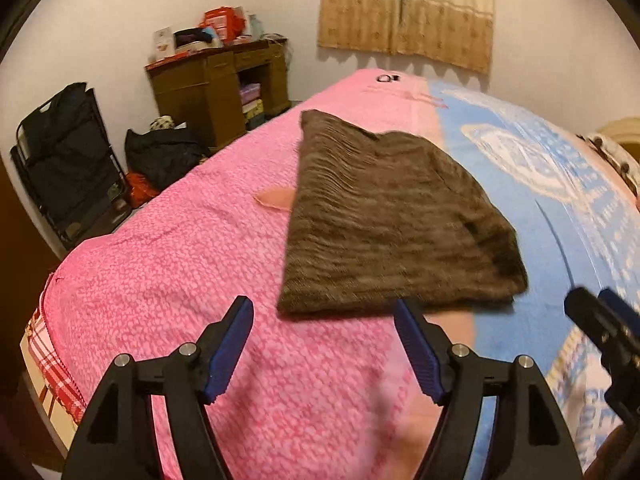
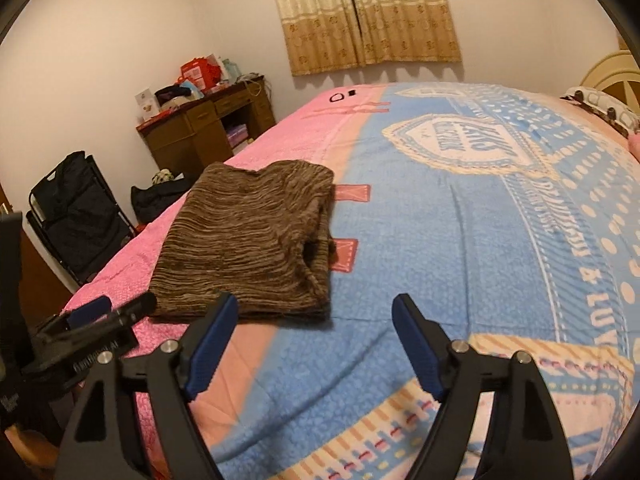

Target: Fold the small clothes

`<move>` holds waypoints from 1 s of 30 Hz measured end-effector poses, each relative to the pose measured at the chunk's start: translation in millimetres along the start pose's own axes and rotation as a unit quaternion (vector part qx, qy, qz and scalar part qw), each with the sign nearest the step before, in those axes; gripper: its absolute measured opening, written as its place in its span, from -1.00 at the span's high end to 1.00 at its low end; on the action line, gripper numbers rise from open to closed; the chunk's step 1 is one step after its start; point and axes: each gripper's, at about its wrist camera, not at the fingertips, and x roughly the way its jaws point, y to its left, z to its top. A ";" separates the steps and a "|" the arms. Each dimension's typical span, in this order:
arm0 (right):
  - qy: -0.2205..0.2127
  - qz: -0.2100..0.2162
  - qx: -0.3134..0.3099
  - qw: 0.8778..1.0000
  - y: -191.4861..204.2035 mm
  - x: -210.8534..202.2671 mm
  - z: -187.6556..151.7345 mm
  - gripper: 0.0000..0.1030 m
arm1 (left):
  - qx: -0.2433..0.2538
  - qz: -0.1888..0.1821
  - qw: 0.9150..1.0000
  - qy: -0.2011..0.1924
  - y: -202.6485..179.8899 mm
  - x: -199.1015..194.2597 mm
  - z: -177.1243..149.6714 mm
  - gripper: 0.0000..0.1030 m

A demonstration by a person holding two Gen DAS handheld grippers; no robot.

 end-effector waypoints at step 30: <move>-0.006 -0.067 -0.029 0.997 9.2 -66.1 -29.1 -0.87 | 0.090 -0.007 0.995 0.035 -39.5 -48.1 -42.5 -0.43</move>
